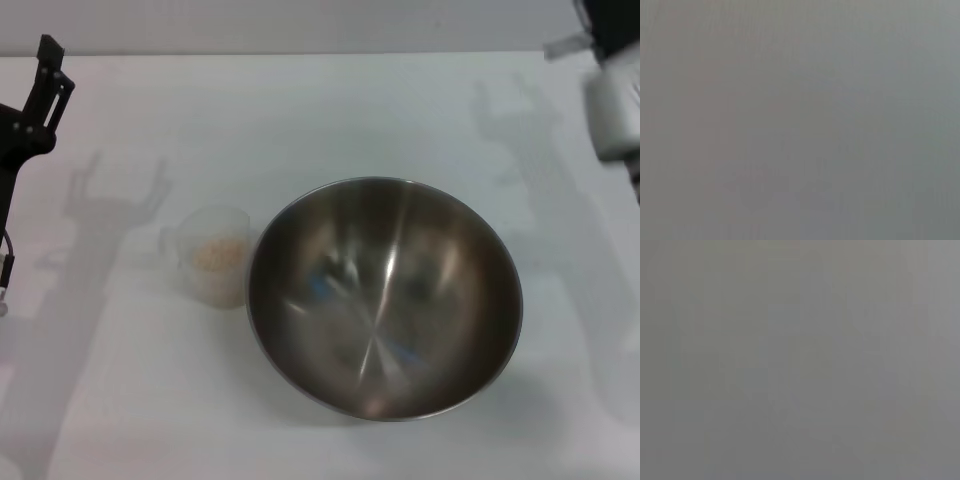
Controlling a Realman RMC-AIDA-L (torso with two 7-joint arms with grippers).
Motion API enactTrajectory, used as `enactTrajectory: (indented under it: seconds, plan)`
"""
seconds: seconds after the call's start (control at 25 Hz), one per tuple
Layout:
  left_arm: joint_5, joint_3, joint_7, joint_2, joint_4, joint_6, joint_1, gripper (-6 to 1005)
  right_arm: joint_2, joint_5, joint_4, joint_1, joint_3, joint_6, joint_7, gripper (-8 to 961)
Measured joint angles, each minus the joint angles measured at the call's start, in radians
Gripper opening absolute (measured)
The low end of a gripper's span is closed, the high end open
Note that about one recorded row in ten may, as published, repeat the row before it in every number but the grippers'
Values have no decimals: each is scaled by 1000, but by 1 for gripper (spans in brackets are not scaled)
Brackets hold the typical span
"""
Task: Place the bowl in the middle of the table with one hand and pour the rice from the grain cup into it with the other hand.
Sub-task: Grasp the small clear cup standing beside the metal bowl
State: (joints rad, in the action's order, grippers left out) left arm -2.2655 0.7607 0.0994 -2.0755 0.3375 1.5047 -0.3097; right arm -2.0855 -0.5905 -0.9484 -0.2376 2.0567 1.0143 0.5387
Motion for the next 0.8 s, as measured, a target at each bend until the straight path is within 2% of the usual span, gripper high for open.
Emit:
enactTrajectory:
  seconds: [0.04, 0.08, 0.12, 0.2, 0.24, 0.44, 0.48, 0.8]
  plan:
    - [-1, -1, 0, 0, 0, 0, 3, 870, 0, 0, 0, 0, 0, 0, 0, 492]
    - [-2, -3, 0, 0, 0, 1, 11, 870, 1, -2, 163, -29, 23, 187, -142, 492]
    - [-2, -3, 0, 0, 0, 1, 11, 870, 1, -2, 163, -29, 23, 187, -142, 492]
    - [-7, -19, 1, 1, -1, 6, 42, 870, 3, -4, 354, -62, 13, 332, -372, 492]
    - [-7, -19, 1, 1, -1, 6, 42, 871, 3, -4, 354, -62, 13, 332, -372, 492]
    - [-8, -89, 2, 0, -22, 21, 101, 871, 6, -5, 601, -111, -74, 379, -663, 492]
    - [-8, -129, 0, -1, -36, 26, 126, 871, 6, -5, 666, -123, -111, 382, -702, 492]
    - [-8, -250, -8, 0, -73, 0, 157, 870, 14, 2, 752, -145, -148, 372, -693, 492]
